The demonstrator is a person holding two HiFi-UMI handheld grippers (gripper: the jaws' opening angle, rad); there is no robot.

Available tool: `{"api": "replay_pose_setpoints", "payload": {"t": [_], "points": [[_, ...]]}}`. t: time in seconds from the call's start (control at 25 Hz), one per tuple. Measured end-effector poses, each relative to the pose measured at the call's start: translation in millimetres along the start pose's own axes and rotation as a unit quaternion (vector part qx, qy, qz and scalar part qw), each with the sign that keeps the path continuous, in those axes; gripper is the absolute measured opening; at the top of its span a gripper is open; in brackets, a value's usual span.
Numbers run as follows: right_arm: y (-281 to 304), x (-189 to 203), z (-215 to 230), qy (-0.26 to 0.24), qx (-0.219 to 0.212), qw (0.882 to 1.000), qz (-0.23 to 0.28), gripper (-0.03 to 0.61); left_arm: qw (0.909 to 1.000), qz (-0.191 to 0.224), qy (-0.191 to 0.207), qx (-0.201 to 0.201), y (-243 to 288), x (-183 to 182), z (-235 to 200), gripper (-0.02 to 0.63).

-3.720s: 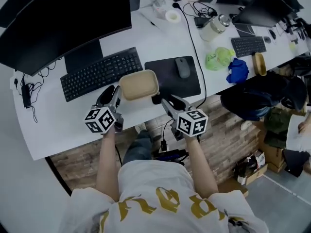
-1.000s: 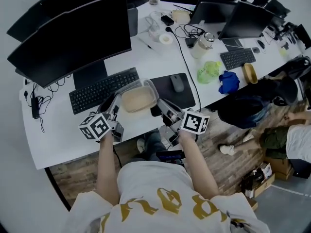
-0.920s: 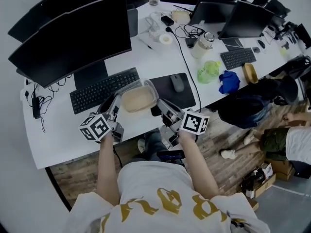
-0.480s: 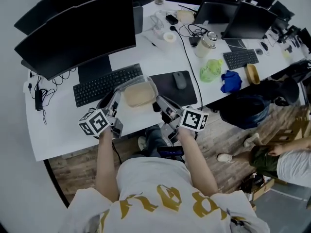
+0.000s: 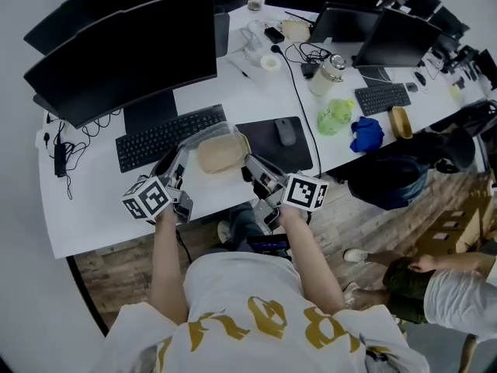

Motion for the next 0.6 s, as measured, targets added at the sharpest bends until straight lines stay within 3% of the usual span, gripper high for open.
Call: {"api": "replay_pose_setpoints", "payload": {"t": [0.6], "points": [[-9.3, 1.6, 3.1, 0.0, 0.01, 1.0, 0.006, 0.064, 0.9999, -0.009, 0.004, 0.009, 6.1, 4.7, 5.7, 0.104]]}}
Point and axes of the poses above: the fingertips, and each gripper's own axes: y forward along the fingers, z to its right, x out of its underside, the point moved 6 cm from there along -y, backward along the fingers, and after that the axes turned 15 degrees about -x, right-handed, at the moved point
